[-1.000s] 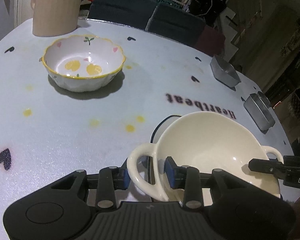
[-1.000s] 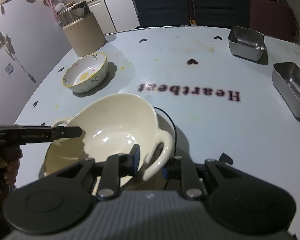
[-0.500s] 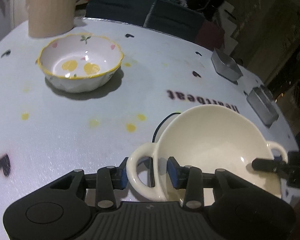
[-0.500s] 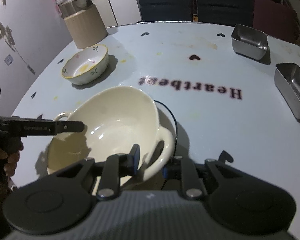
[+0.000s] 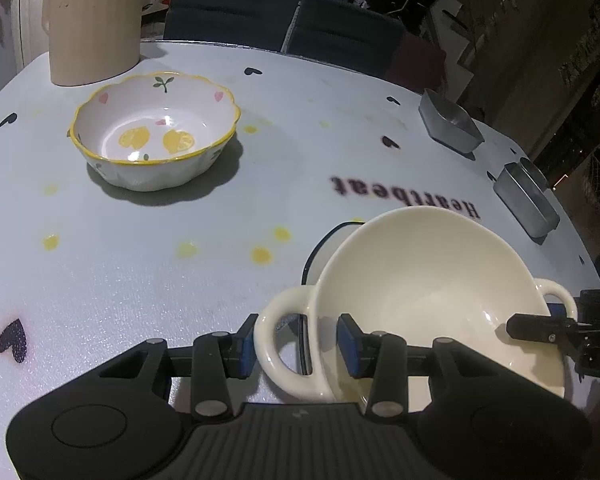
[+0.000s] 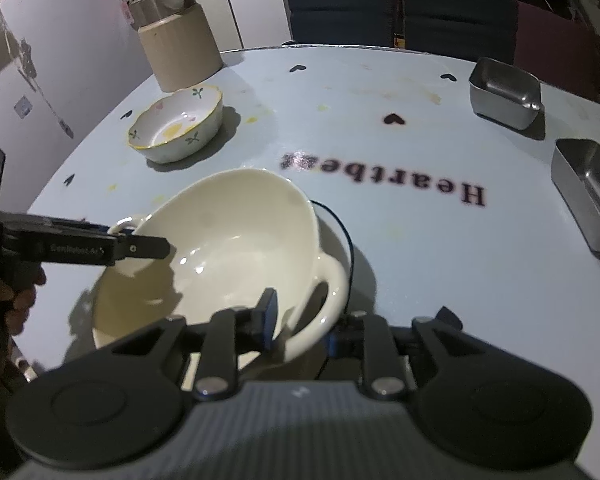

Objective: Organize plates and bowls
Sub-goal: 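Lower the cream bowl onto the white plate with both grippers, then open both grippers to release the cream bowl rim, then move both grippers to the yellow-rimmed floral bowl, then close both grippers on the rim of the floral bowl, then lift the floral bowl with both grippers and carry it over the cream bowl, then lower the floral bowl into the cream bowl with both grippers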

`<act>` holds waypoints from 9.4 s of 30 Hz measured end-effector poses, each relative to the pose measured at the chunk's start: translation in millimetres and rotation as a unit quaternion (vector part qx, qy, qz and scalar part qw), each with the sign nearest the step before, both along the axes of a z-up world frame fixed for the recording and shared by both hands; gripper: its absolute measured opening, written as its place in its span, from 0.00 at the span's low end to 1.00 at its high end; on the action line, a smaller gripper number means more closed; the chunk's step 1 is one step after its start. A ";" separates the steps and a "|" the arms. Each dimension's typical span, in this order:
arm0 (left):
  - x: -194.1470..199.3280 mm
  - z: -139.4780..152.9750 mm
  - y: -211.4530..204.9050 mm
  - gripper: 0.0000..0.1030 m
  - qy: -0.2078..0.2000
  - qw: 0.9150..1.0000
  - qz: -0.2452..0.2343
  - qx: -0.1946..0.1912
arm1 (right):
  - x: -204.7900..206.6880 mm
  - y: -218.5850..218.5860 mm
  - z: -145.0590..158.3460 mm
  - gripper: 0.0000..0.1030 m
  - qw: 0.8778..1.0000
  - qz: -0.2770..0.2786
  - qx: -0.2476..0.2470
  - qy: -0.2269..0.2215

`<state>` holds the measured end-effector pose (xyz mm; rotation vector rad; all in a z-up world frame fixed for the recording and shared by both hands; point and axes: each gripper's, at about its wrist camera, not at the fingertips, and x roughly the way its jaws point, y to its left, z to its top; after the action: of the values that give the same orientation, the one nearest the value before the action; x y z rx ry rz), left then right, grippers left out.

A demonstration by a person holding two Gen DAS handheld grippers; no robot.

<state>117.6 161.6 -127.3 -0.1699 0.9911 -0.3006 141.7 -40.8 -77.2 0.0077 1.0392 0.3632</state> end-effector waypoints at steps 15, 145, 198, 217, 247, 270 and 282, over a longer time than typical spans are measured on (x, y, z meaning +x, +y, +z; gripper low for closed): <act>-1.1 4.3 -0.5 0.43 -0.004 1.000 -0.004 0.000 | 3.0 -8.9 -12.3 0.35 0.999 -0.016 -0.021 0.020; 155.4 4.7 120.5 0.11 0.025 0.984 0.166 0.061 | 228.4 164.8 -62.9 0.16 0.992 -0.031 0.116 0.024; -18.5 90.5 -67.7 0.06 -0.128 0.991 -0.011 0.042 | 21.2 -48.9 39.9 0.07 0.985 -0.108 0.127 -0.048; -30.2 51.5 -48.4 0.06 -0.056 0.996 -0.034 0.054 | 4.6 -23.3 7.7 0.07 0.992 -0.072 0.098 0.022; -33.2 35.8 -49.9 0.07 -0.036 0.995 -0.049 0.079 | 3.2 -4.2 -9.6 0.07 0.996 -0.051 0.052 0.044; -28.8 29.3 -51.6 0.11 -0.037 0.993 -0.056 0.097 | 8.2 -2.2 -15.8 0.07 0.995 -0.066 0.052 0.054; -28.4 29.7 -53.2 0.13 -0.035 0.993 -0.060 0.100 | 10.4 -3.4 -17.4 0.08 0.993 -0.076 0.066 0.061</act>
<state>89.2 108.4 -97.6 0.0827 0.9574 -0.3126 152.1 -44.3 -94.6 0.2286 1.1266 0.2954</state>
